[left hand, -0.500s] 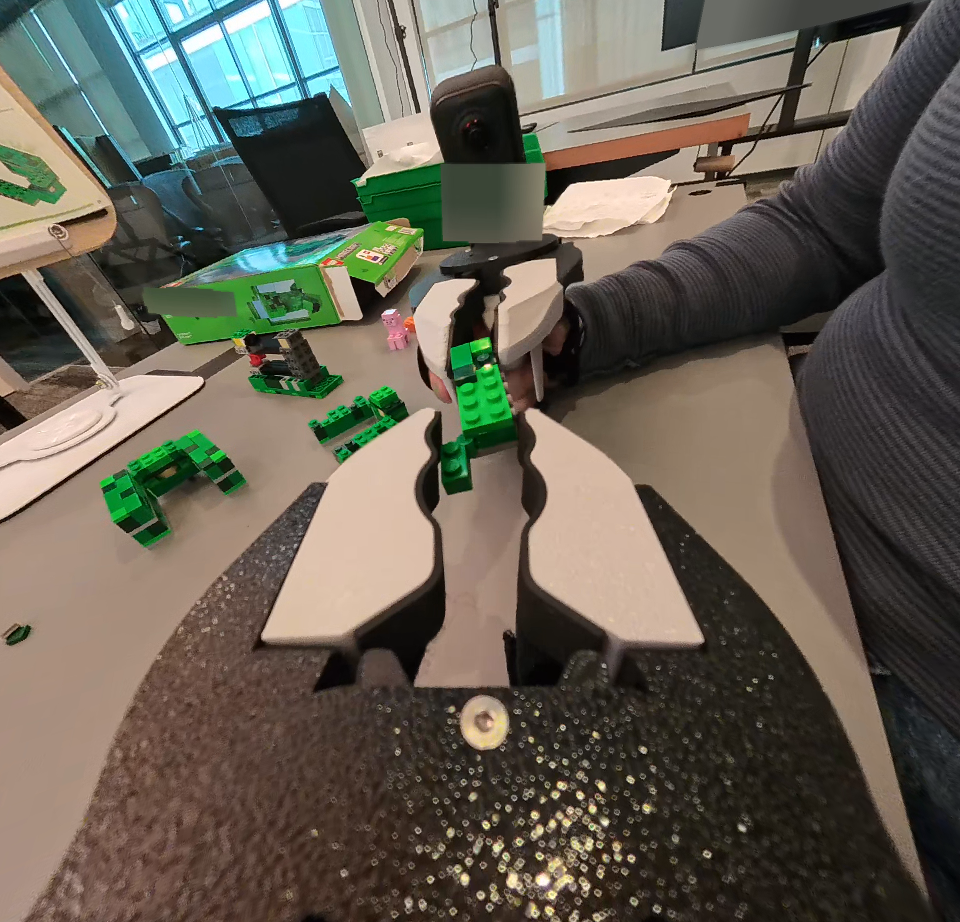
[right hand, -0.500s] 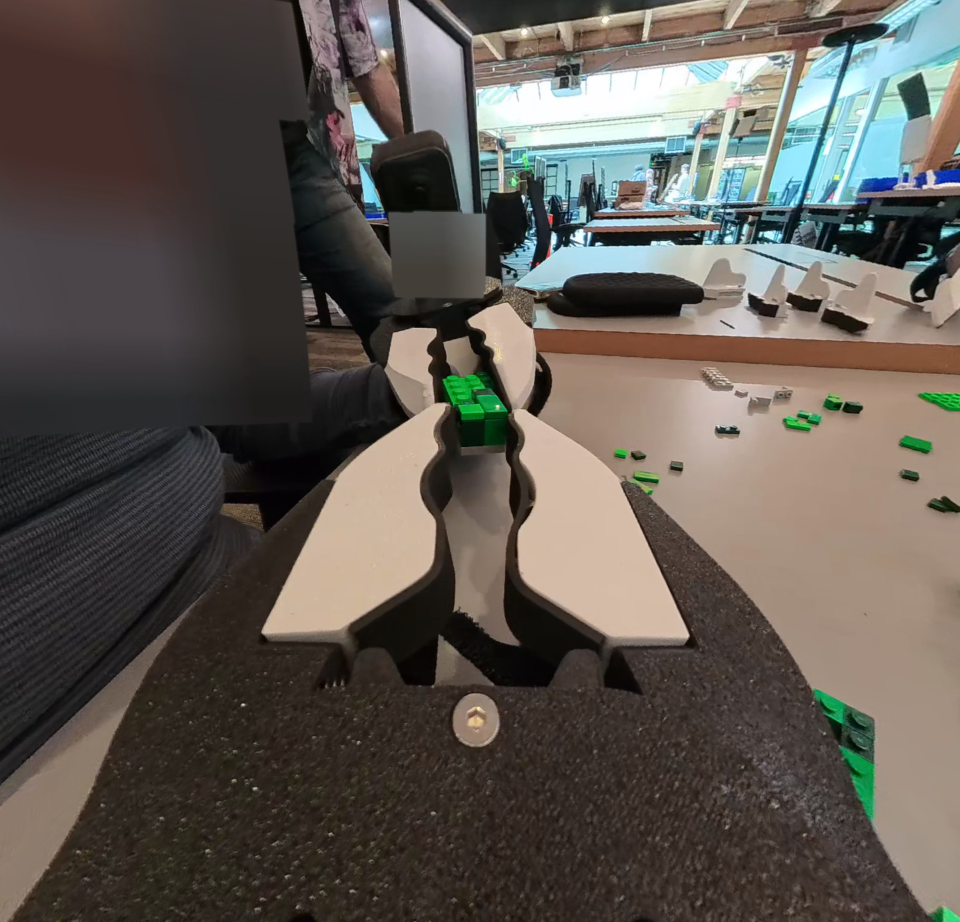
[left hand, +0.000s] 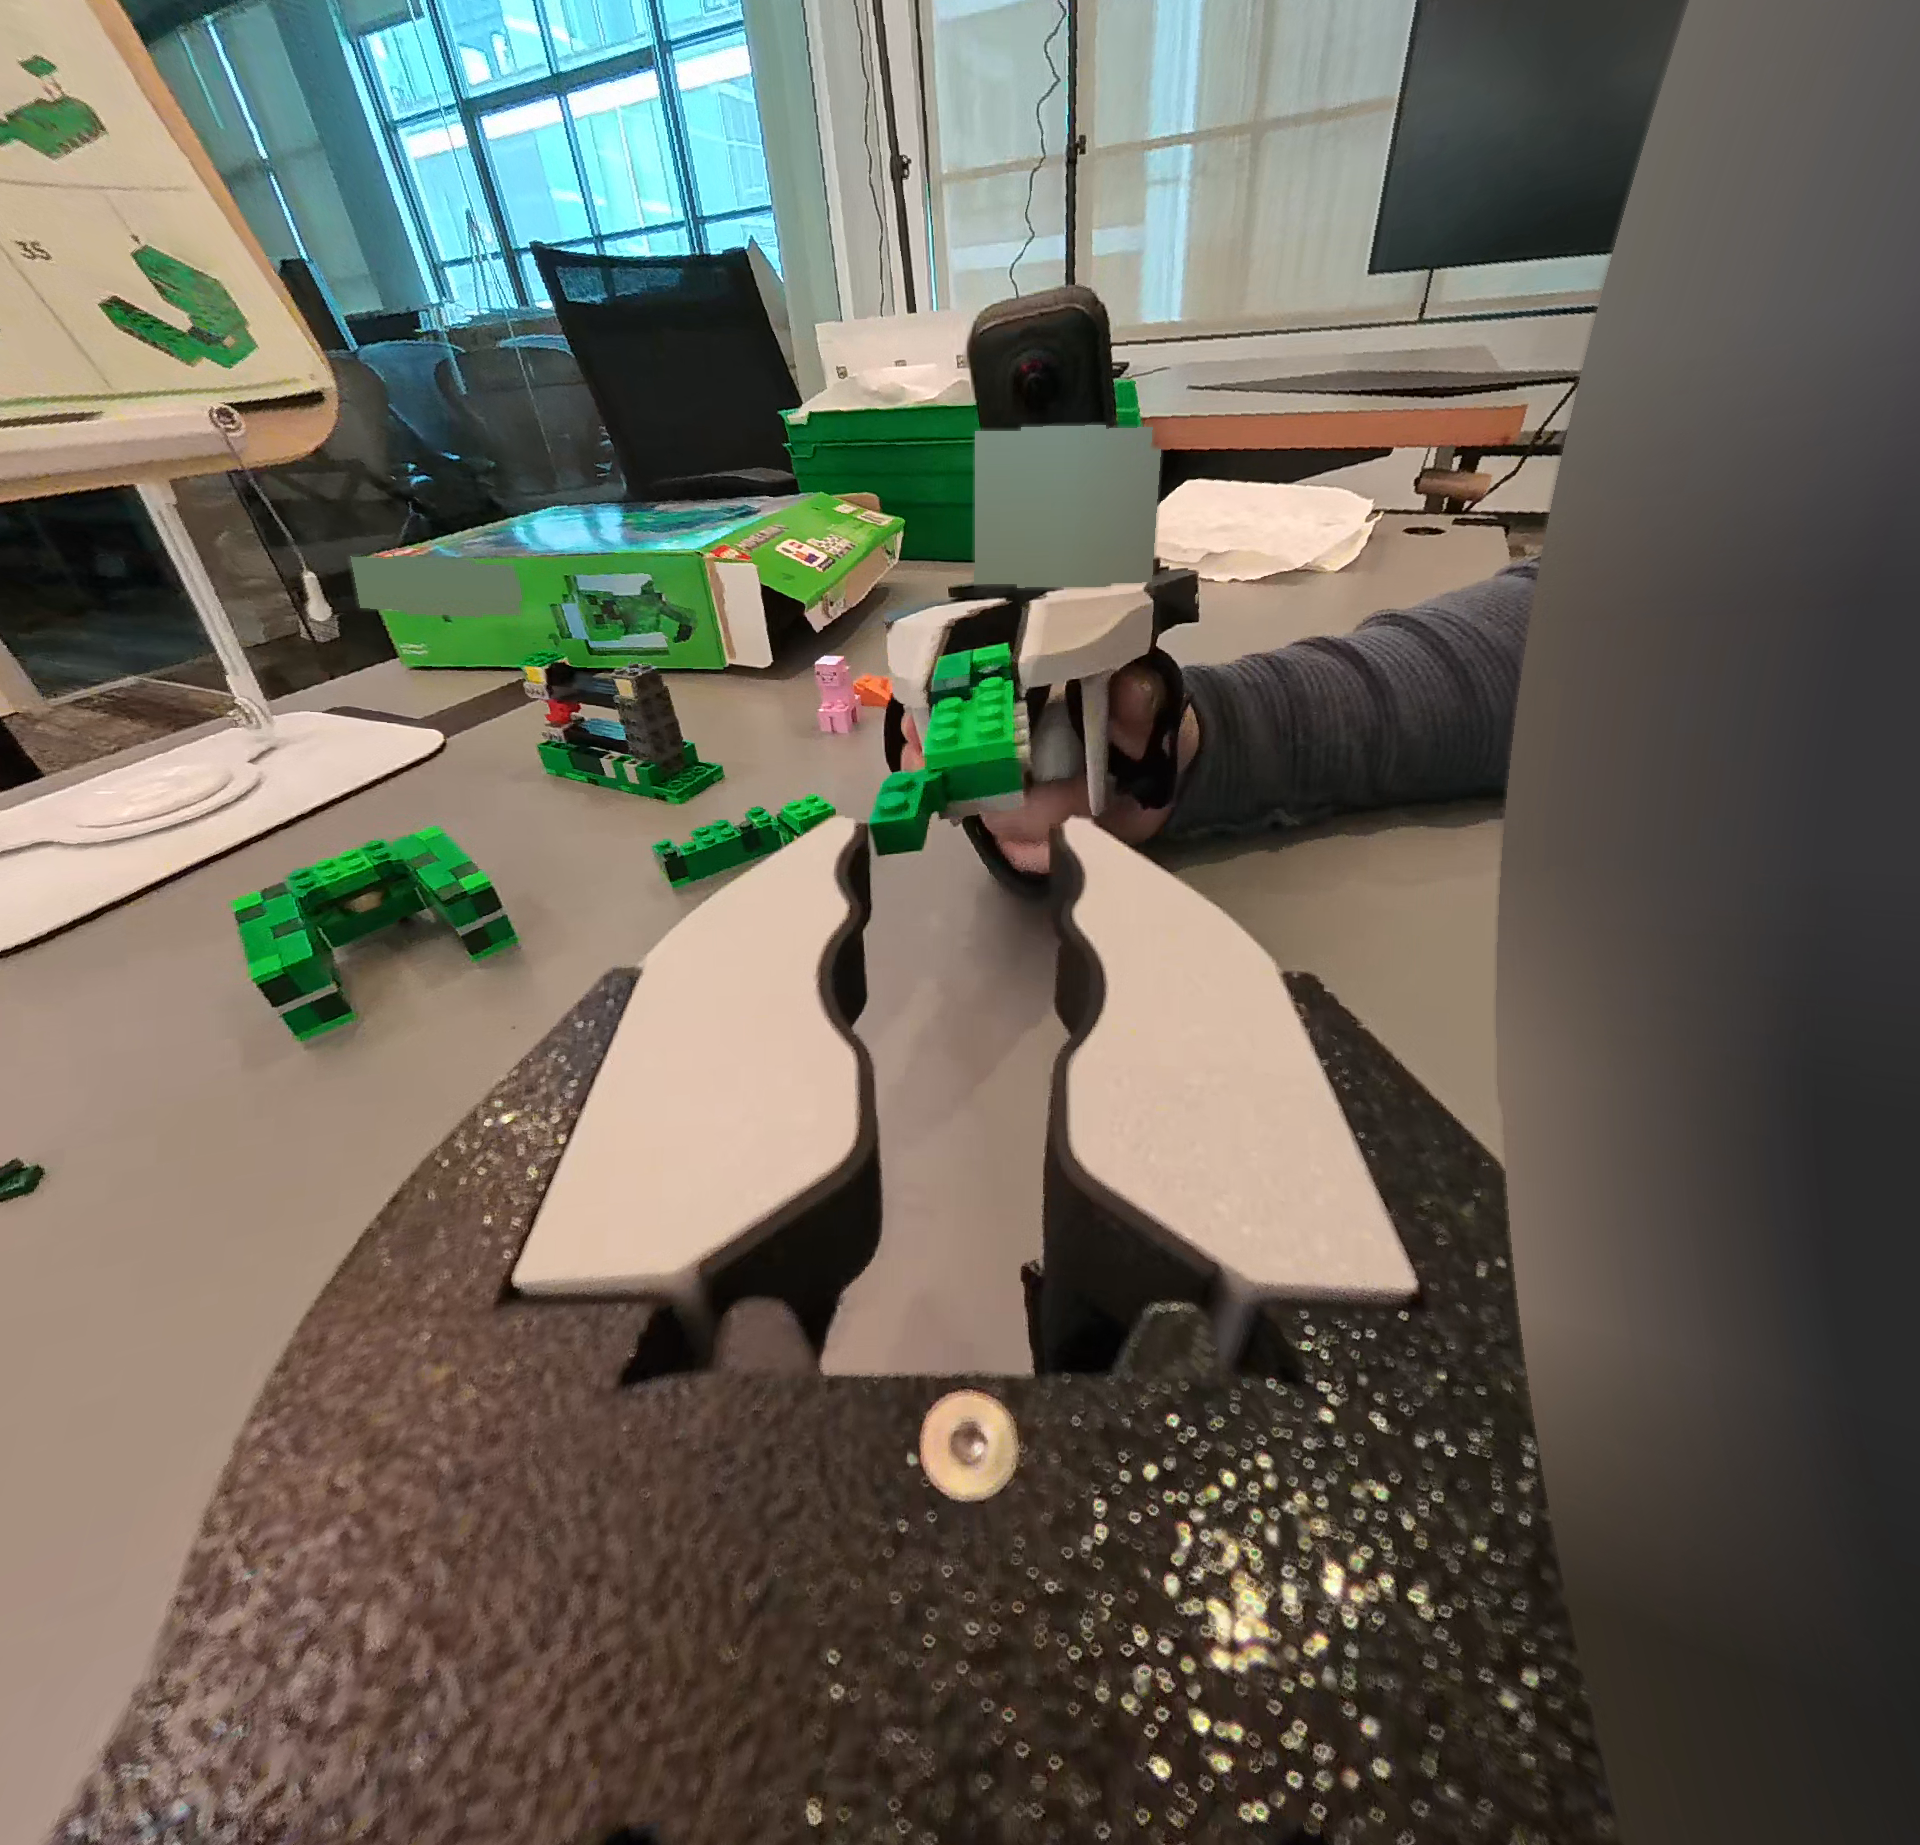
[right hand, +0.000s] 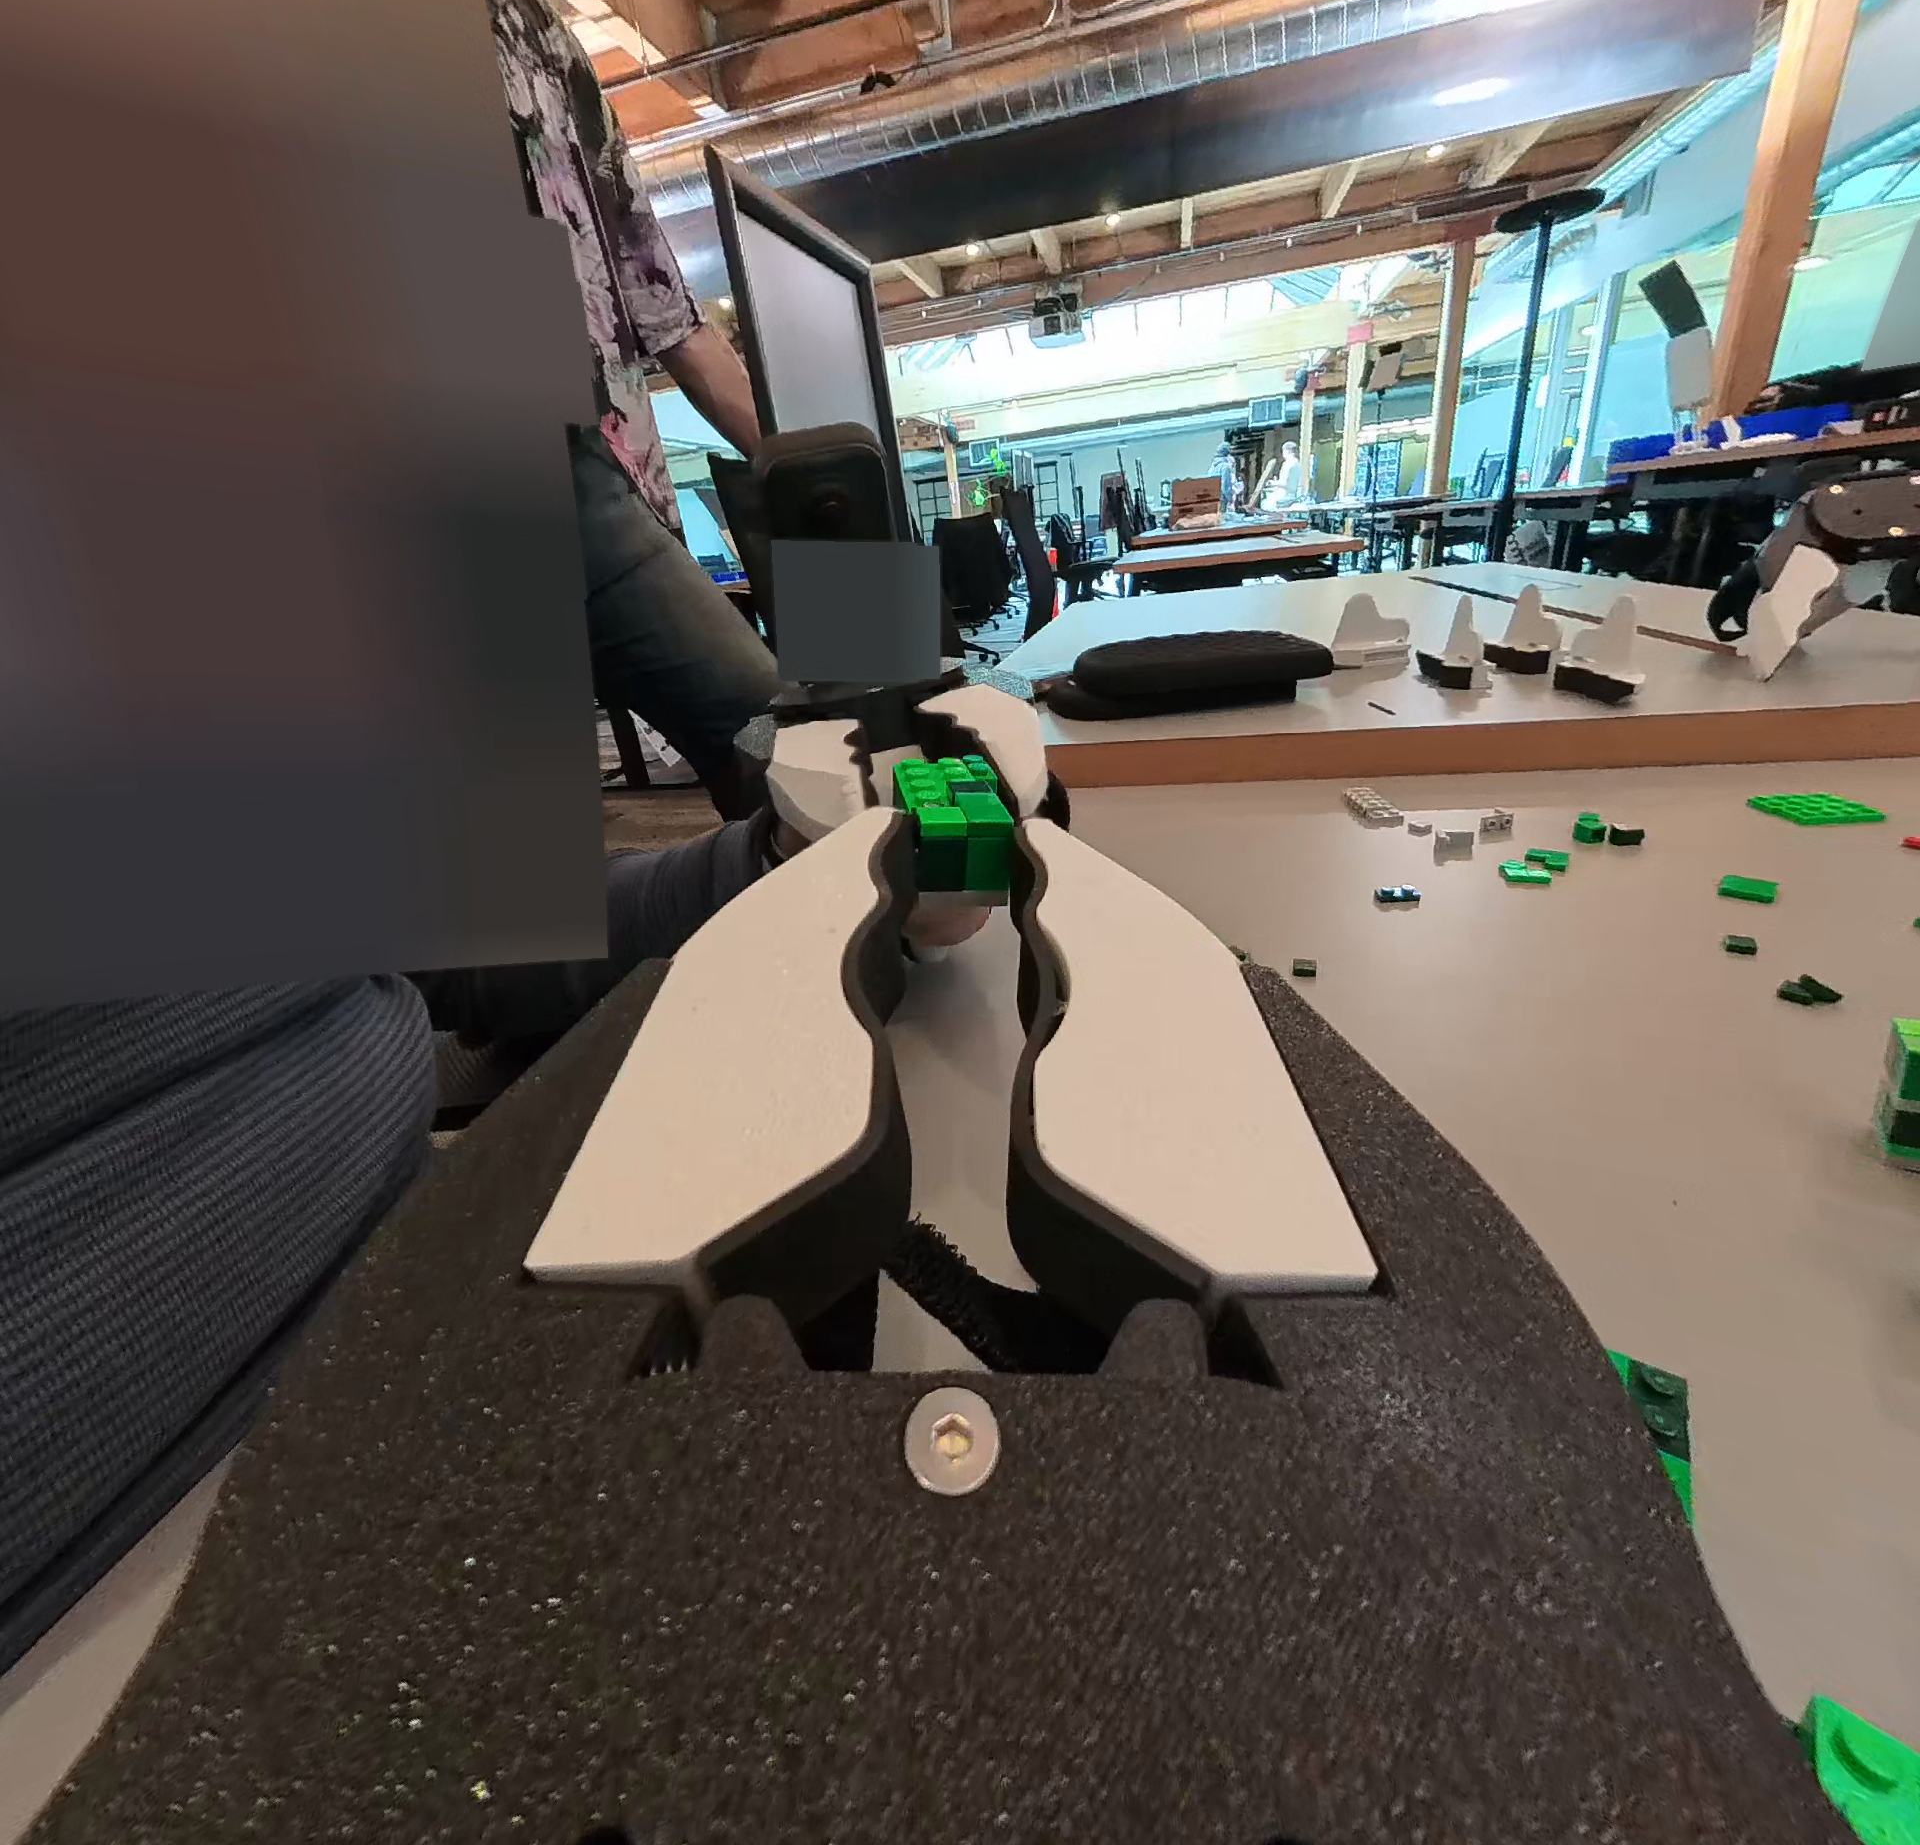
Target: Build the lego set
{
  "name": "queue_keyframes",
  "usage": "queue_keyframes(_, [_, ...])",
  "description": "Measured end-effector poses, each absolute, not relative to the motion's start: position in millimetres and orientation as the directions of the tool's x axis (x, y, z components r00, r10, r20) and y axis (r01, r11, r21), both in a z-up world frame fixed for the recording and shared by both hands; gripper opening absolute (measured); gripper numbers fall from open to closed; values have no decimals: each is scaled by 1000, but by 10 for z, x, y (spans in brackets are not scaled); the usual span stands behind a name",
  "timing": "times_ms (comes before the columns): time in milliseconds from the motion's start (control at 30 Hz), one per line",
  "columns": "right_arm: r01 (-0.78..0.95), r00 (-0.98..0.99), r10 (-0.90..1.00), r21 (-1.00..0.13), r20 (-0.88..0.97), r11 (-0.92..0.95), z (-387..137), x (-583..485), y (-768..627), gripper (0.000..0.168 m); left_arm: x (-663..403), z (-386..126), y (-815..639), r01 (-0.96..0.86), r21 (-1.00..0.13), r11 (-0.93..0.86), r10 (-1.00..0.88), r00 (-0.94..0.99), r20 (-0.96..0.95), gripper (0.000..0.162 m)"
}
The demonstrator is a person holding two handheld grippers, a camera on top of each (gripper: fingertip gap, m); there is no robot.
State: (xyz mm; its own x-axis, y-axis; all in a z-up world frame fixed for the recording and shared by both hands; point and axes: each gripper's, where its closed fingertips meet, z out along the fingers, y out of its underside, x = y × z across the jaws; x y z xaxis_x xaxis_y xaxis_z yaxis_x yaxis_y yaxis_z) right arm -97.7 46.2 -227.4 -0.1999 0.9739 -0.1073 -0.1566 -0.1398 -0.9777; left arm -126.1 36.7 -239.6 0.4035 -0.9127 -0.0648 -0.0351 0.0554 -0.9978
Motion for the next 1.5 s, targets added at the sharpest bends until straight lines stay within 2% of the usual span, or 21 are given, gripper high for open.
queue_keyframes(200, [-156, -190, 978, -981, -86, -117, -2279, -988, 451, 16, -1292, -2374, 388, 1, -1000, 23, -913, 407, -20, 23])
queue_keyframes(367, [-217, -111, 993, -974, -39, -63, -2225, -1007, 501, 16, -1281, -2347, 401, 56, -998, -35, -917, 394, 54, 37])
queue_keyframes(567, [-357, -135, 987, -925, -85, -129, -2030, -1126, 460, 16, -1351, -2202, 420, 230, -963, -141, -920, 328, 213, 41])
queue_keyframes(733, [-374, -171, 981, -916, -86, -146, -1998, -1334, 386, 16, -1463, -1983, 338, 362, -929, -75, -938, 290, 188, 31])
queue_keyframes(1200, [-380, -153, 986, -917, -64, -119, -2015, -1356, 396, 17, -1473, -1980, 336, 334, -942, -40, -933, 325, 155, 25])
queue_keyframes(1233, [-388, -129, 990, -916, -54, -101, -2008, -1344, 417, 19, -1477, -1979, 338, 325, -945, -21, -930, 342, 138, 25])
queue_keyframes(1300, [-415, -9, 999, -909, -34, -35, -1969, -1300, 537, 42, -1505, -1954, 324, 315, -948, 33, -923, 373, 92, 25])
queue_keyframes(1333, [-415, 112, 993, -909, -22, 27, -1954, -1256, 665, 49, -1527, -1933, 312, 317, -947, 62, -920, 386, 69, 25])
queue_keyframes(1433, [-280, 483, 865, -910, 140, 304, -1955, -1060, 990, 50, -1605, -1871, 292, 322, -935, 146, -900, 436, 10, 25])
queue_keyframes(1500, [-176, 604, 762, -895, 231, 410, -1959, -972, 1084, 49, -1646, -1851, 298, 323, -930, 176, -885, 465, -6, 25])
